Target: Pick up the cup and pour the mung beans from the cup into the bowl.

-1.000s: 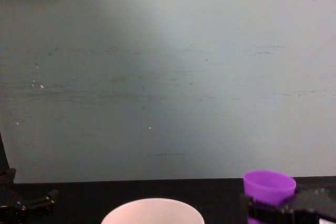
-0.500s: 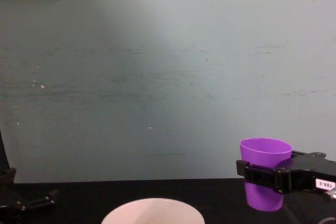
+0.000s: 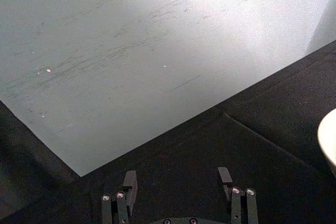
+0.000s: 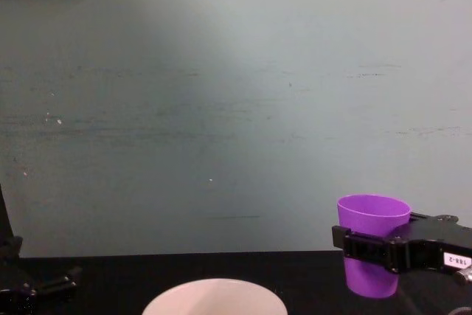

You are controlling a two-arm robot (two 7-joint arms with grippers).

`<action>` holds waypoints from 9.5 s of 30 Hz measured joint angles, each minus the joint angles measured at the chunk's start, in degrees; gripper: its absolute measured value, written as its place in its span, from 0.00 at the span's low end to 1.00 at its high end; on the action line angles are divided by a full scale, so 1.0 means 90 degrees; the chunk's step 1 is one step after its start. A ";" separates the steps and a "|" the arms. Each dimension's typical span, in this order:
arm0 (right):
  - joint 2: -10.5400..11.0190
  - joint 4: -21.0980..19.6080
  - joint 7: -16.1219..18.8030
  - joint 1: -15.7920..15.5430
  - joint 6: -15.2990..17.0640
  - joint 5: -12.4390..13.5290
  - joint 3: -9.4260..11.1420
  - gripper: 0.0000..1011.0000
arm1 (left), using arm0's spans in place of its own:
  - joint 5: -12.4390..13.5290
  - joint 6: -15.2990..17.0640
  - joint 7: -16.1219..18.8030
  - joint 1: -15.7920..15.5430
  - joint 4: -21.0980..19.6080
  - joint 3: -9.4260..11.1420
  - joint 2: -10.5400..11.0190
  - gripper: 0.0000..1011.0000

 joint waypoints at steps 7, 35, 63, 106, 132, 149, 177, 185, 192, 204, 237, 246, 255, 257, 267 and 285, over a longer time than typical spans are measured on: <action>0.0003 0.0000 -0.0001 -0.0003 -0.0008 0.0002 -0.0004 0.72 | 0.0000 0.0000 0.0000 0.0000 0.0000 0.0000 0.0000 0.99; 0.0007 0.0000 -0.0001 -0.0009 -0.0022 0.0008 -0.0005 0.72 | 0.0000 0.0000 0.0000 0.0000 0.0000 0.0000 0.0000 0.99; 0.0007 0.0000 -0.0001 -0.0009 -0.0021 0.0008 -0.0005 0.72 | 0.0000 0.0000 0.0000 -0.0001 0.0000 0.0000 0.0000 0.99; 0.0006 0.0000 -0.0001 -0.0009 -0.0021 0.0007 -0.0005 0.72 | 0.0000 0.0000 0.0000 0.0000 0.0000 0.0000 0.0000 0.99; 0.0006 0.0000 -0.0001 -0.0009 -0.0021 0.0008 -0.0005 0.72 | 0.0000 0.0000 0.0000 0.0000 0.0000 0.0000 0.0000 0.99; 0.0221 -0.0284 -0.0299 0.0162 0.0043 -0.1389 -0.0445 0.72 | 0.0000 0.0000 0.0000 0.0000 0.0000 0.0000 0.0000 0.99; 0.0212 -0.0269 -0.0067 0.1303 0.0526 -0.4415 -0.1862 0.72 | 0.0000 0.0000 0.0000 0.0000 0.0000 0.0000 0.0000 0.99; 0.0146 -0.0220 0.0022 0.1470 0.0636 -0.5051 -0.2160 0.72 | 0.0000 0.0000 0.0000 -0.0001 0.0000 0.0000 0.0000 0.99; 0.0146 -0.0265 0.0031 0.1539 0.0641 -0.5619 -0.2400 0.72 | 0.0000 0.0000 0.0000 0.0000 0.0000 0.0000 0.0000 0.99; 0.0180 -0.0395 0.0133 0.1736 0.0815 -0.6962 -0.2988 0.72 | 0.0000 0.0000 0.0000 0.0000 0.0000 0.0000 0.0000 0.99; 0.0088 -0.0405 0.0414 0.1878 0.0938 -0.8954 -0.3577 0.72 | 0.0000 0.0000 0.0000 0.0000 0.0000 0.0000 0.0000 0.99; 0.0063 -0.0406 0.0524 0.1891 0.0922 -0.9394 -0.3645 0.72 | 0.0000 0.0000 0.0000 0.0000 0.0000 0.0000 0.0000 0.99; 0.0023 -0.0408 0.0594 0.1853 0.0862 -0.9609 -0.3617 0.72 | 0.0000 0.0000 0.0000 0.0000 0.0000 0.0000 0.0000 0.99; 0.0013 -0.0411 0.0602 0.1833 0.0838 -0.9637 -0.3589 0.72 | 0.0000 0.0000 0.0000 0.0000 0.0000 0.0000 0.0000 0.99; -0.0022 -0.0458 0.0654 0.1726 0.0751 -0.9747 -0.3450 0.72 | 0.0000 0.0000 0.0000 0.0000 0.0000 0.0000 0.0000 0.99; -0.0045 -0.0492 0.0709 0.1673 0.0660 -1.0064 -0.3399 0.72 | 0.0000 0.0000 0.0000 0.0000 0.0000 0.0000 0.0000 0.99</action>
